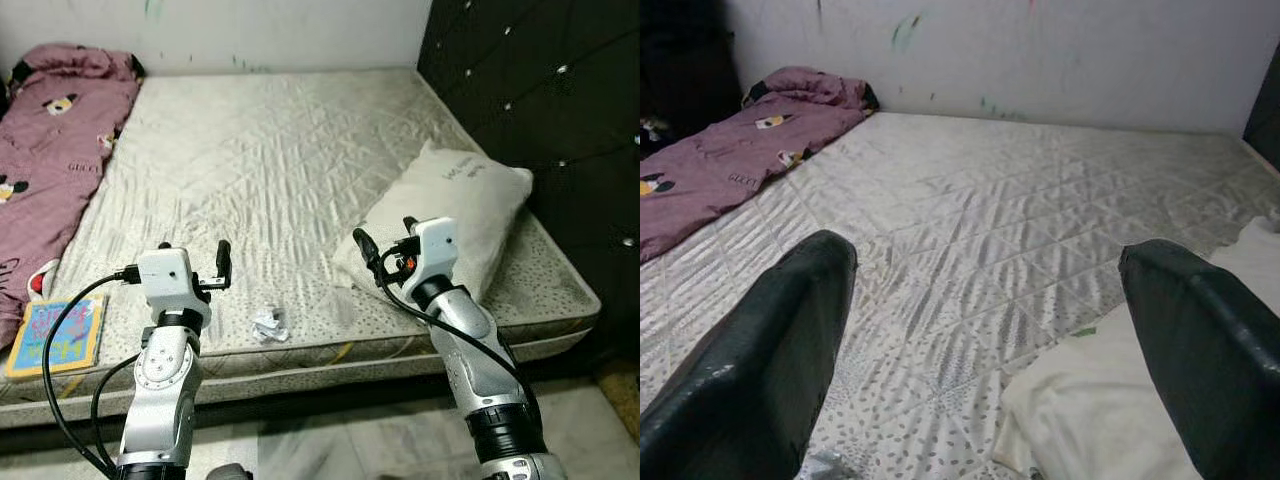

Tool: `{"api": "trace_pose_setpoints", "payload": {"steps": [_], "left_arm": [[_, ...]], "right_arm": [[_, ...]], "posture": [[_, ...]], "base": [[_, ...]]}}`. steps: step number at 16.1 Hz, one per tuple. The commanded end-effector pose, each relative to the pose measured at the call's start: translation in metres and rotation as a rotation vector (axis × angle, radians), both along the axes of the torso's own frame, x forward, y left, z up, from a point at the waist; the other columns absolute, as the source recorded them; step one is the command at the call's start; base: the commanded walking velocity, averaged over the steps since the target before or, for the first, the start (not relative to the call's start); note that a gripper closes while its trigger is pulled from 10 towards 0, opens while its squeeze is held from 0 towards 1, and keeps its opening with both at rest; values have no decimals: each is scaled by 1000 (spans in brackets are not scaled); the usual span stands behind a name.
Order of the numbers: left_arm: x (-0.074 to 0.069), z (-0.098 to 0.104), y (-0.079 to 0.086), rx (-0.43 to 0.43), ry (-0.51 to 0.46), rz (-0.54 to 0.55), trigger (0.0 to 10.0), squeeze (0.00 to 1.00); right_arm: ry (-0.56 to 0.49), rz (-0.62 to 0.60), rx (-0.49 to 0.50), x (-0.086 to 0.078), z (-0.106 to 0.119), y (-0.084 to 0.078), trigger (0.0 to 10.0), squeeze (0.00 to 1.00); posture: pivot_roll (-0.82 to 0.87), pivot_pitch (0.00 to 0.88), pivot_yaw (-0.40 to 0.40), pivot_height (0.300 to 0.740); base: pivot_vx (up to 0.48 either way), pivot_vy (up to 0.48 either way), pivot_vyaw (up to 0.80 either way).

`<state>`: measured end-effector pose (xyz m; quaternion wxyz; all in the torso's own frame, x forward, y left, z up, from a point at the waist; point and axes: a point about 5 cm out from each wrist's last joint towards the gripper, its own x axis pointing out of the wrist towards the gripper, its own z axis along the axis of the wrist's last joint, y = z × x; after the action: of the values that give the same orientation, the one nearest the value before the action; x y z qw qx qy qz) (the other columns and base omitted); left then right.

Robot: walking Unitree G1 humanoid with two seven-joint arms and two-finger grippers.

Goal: Clean up the room

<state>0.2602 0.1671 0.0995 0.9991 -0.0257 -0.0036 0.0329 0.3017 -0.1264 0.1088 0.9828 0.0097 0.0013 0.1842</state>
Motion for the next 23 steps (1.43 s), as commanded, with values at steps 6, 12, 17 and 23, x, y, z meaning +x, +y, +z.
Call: {"api": "trace_pose_setpoints", "payload": {"steps": [6, 12, 17, 23], "left_arm": [[2, 2, 1, 4, -10, -5, 10000, 0], [2, 2, 0, 5, -10, -11, 10000, 0], [2, 1, 0, 5, -5, -7, 10000, 0], [1, -1, 0, -2, 5, 5, 10000, 0]], "right_arm": [[-11, 3, 0, 2, 3, 1, 10000, 0], [-8, 6, 10, 1, 3, 1, 10000, 0], [-6, 4, 8, 2, 3, 1, 10000, 0], [-2, 10, 6, 2, 2, 1, 10000, 0]], "posture": [[-102, 0, -29, 740], [-102, 0, -30, 740], [-102, 0, -30, 740], [-94, 0, -33, 740]], "base": [[287, 0, 0], [231, 0, 0], [299, 0, 0], [179, 0, 0]]}}
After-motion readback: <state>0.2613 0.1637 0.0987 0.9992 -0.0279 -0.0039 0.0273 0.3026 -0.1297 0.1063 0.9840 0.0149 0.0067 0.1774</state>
